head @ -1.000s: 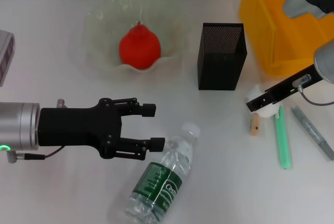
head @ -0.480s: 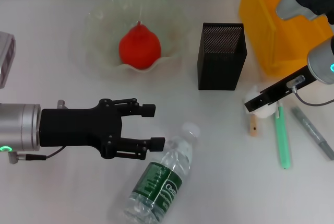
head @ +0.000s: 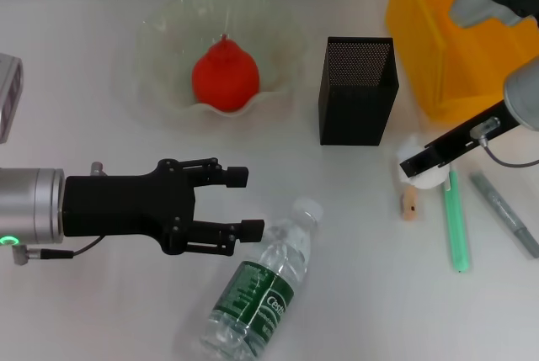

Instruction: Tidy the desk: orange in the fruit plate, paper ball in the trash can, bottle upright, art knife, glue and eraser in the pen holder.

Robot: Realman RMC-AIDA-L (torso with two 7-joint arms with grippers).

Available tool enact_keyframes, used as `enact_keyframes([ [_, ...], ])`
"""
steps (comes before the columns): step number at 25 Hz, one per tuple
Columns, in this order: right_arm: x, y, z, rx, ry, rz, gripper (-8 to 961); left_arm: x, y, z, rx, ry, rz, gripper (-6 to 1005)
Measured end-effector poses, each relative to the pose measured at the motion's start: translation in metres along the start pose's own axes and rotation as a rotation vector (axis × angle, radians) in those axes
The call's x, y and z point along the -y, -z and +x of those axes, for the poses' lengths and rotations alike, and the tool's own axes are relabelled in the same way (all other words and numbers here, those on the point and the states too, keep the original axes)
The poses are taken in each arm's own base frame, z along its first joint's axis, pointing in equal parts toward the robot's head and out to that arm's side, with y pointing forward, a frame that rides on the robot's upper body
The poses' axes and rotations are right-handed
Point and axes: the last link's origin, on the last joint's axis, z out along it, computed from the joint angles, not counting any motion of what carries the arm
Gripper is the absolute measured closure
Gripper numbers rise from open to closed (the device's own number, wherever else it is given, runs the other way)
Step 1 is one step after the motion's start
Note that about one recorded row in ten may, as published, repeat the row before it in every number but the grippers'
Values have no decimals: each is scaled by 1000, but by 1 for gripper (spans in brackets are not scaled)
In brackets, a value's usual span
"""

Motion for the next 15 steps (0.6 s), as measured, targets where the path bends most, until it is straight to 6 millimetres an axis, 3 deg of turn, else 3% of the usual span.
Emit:
enact_keyframes([
  [4, -6, 23, 2, 58, 27, -60, 424, 0, 0, 0, -2, 1, 2, 151],
  [7, -2, 59, 3, 188, 53, -128, 425, 0, 0, 0, -3, 1, 2, 151],
  [11, 28, 112, 10, 450, 28, -118, 423, 0, 0, 1, -3, -1, 0, 151],
  [14, 58, 135, 18, 601, -2, -45, 424, 0, -1, 1, -2, -3, -2, 152],
  [15, 58, 135, 18, 601, -2, -45, 424, 0, -1, 1, -2, -3, -2, 152],
])
